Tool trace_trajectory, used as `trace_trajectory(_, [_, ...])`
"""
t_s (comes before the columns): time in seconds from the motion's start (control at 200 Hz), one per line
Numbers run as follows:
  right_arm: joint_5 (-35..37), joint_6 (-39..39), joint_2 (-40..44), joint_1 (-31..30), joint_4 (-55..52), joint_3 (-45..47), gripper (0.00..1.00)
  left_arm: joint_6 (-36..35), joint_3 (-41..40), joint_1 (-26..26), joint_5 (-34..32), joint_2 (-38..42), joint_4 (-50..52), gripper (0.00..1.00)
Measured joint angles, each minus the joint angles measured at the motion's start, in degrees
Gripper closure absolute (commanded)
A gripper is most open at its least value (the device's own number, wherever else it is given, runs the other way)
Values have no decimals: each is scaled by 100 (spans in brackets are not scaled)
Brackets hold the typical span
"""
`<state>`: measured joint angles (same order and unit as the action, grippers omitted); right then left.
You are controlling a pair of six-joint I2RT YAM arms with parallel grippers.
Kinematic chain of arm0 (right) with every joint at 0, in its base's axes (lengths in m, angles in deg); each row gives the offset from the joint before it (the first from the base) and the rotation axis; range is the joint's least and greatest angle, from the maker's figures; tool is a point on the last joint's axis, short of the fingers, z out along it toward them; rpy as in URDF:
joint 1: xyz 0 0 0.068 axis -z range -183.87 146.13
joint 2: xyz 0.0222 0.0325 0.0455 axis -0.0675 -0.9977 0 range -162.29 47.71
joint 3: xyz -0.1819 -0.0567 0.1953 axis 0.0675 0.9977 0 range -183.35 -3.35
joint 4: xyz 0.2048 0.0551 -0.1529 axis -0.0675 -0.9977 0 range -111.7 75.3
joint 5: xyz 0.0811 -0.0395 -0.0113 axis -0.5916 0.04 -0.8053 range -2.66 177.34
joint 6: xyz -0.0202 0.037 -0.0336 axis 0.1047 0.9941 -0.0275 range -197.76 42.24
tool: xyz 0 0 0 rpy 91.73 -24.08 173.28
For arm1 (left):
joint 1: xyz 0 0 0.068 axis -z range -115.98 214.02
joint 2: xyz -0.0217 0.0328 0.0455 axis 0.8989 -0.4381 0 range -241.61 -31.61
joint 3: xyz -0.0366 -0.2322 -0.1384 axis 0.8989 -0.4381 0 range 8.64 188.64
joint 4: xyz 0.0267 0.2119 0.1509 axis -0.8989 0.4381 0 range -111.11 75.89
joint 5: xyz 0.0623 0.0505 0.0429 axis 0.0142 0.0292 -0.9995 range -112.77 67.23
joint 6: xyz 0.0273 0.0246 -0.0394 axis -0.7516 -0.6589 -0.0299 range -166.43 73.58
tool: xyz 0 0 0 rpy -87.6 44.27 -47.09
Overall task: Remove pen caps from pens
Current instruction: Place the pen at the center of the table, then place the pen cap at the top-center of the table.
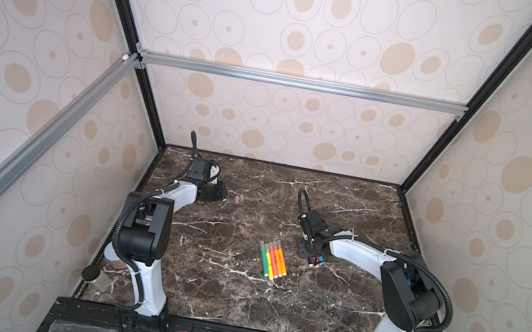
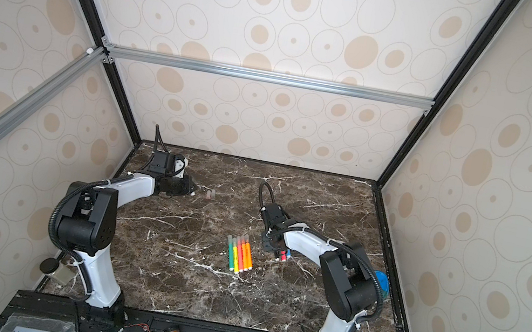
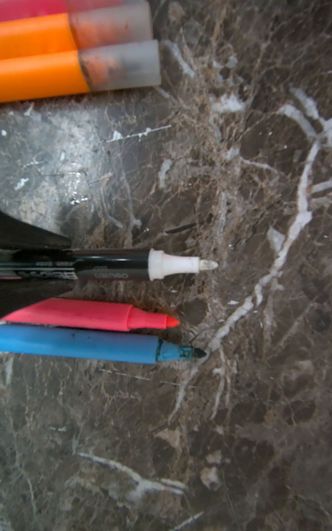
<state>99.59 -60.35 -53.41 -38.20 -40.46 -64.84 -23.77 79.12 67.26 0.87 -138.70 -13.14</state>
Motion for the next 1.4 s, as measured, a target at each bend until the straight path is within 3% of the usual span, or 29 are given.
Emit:
trace_trajectory(0.275, [46, -22, -2, 0, 9, 9, 67, 2, -280, -2, 4, -2, -116, 100])
trace_trajectory(0.62, [15, -37, 278, 0, 94, 142, 62, 28, -236, -4, 105, -485, -428, 100])
trace_trajectory(0.91, [-289, -81, 1025, 0, 286, 245, 60, 76, -48, -4, 243, -857, -557, 92])
trace_trajectory(1.401, [-890, -90, 999, -343, 348, 415, 58, 116, 415, 4, 269, -1228, -581, 76])
